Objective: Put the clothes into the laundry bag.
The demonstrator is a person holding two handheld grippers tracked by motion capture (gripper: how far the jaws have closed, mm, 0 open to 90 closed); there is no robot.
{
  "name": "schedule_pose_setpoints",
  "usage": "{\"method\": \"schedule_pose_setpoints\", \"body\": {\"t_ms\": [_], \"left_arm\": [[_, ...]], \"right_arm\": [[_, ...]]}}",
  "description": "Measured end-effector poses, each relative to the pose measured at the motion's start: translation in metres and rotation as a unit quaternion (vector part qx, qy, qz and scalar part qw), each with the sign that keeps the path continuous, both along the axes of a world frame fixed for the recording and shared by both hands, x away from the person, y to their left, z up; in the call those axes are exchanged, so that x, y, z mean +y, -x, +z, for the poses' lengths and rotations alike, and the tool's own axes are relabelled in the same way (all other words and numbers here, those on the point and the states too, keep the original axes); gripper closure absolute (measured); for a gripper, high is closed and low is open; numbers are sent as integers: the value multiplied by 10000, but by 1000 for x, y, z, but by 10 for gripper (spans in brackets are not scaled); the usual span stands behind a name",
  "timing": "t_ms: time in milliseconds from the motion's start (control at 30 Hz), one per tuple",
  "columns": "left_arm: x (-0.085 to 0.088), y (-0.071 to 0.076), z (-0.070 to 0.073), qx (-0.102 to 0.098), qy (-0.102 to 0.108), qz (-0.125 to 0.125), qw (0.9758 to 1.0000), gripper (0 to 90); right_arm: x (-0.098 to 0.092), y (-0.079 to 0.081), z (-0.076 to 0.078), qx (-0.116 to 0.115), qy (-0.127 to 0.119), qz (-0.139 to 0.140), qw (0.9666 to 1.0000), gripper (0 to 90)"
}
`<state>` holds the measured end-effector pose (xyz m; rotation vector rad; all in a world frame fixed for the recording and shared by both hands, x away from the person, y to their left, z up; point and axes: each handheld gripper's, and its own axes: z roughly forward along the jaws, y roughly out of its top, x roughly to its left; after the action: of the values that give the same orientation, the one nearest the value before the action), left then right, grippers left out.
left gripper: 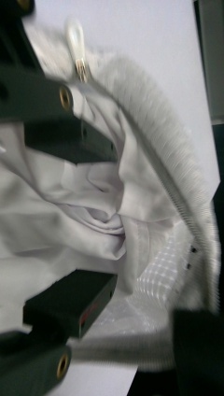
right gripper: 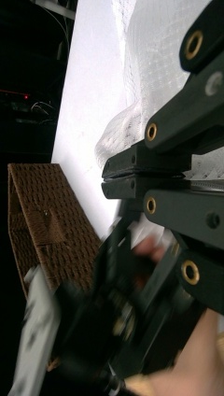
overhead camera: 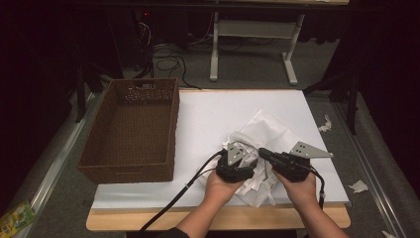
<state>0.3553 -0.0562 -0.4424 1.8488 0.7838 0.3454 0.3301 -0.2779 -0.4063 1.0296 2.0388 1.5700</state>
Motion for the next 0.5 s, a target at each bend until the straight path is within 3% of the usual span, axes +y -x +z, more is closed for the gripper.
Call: {"method": "schedule_pose_setpoints", "body": {"t_ms": [100, 267, 400, 500], "left_arm": [[23, 8, 2, 66, 7, -4, 10000, 236], [68, 15, -9, -97, -344, 392, 9986, 190], [88, 10, -23, 226, -307, 570, 9976, 178], [84, 2, -33, 459, -554, 456, 9964, 193]], "right_arm": [[1, 0, 0, 3, 53, -2, 10000, 894], [1, 2, -1, 10, 70, -13, 10000, 894], [1, 2, -2, 42, 66, -45, 10000, 893], [3, 1, -4, 46, 104, -34, 9999, 893]]}}
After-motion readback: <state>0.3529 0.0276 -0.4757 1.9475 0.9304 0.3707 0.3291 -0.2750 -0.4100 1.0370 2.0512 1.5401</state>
